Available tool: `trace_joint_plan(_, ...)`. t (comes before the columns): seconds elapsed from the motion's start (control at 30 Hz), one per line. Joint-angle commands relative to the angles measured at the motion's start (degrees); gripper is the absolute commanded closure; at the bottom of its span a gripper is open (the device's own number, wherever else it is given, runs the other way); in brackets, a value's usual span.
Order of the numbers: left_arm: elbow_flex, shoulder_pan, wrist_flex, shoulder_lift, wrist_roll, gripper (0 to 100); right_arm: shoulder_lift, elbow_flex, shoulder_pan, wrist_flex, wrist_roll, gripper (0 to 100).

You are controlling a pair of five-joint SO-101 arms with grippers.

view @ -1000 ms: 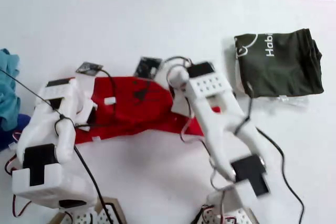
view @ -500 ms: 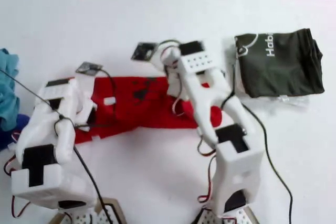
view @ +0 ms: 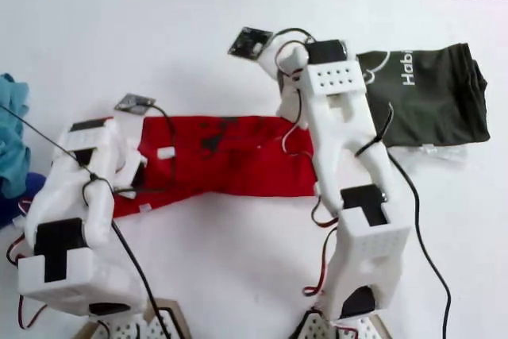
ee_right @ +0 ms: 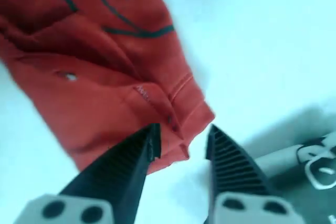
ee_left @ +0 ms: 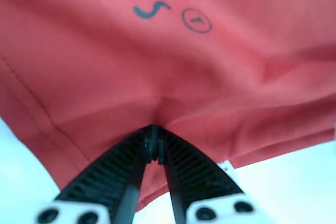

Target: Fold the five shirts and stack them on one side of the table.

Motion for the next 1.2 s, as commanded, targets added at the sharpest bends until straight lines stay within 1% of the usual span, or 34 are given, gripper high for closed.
trace_joint_plan(0.0, 0.2, -1.2, -1.9, 0.6, -0.4, 97, -0.6, -1.1, -4.0, 7.5, -0.3, 98.0)
trace_joint_plan(0.03, 0.2, -1.2, -1.9, 0.6, -0.4, 97, -0.7, 0.2, -5.4, 8.0, -1.3, 96.7)
trace_joint_plan(0.1, 0.2, -1.2, -1.9, 0.6, -0.4, 97, -0.9, 1.8, -8.3, 7.0, -3.6, 97.8)
trace_joint_plan(0.27, 0.1, -1.2, -1.9, 0.6, -0.4, 97, -0.3, 6.7, -12.4, -2.3, -8.2, 97.8)
trace_joint_plan(0.4, 0.1, -1.2, -1.9, 0.6, -0.4, 97, -0.3, 11.5, -12.7, -9.7, -11.8, 97.8)
trace_joint_plan(0.73, 0.1, -1.2, -1.9, 0.6, -0.4, 97, -0.3, 18.3, -12.8, -22.4, -19.3, 97.8)
trace_joint_plan(0.83, 0.1, -1.2, -1.9, 0.6, -0.4, 97, -0.2, 19.9, -13.6, -24.2, -21.1, 97.8)
trace_joint_plan(0.97, 0.1, -1.2, -1.9, 0.6, -0.4, 97, -0.2, 21.7, -14.3, -25.4, -21.3, 97.8)
trace_joint_plan(1.07, 0.1, -1.2, -1.9, 0.6, -0.4, 97, -1.4, 20.7, -13.6, -25.0, -21.3, 97.8)
trace_joint_plan(1.17, 0.1, -1.2, -1.9, 0.6, -0.4, 97, -5.0, 18.4, -11.6, -22.5, -21.4, 97.8)
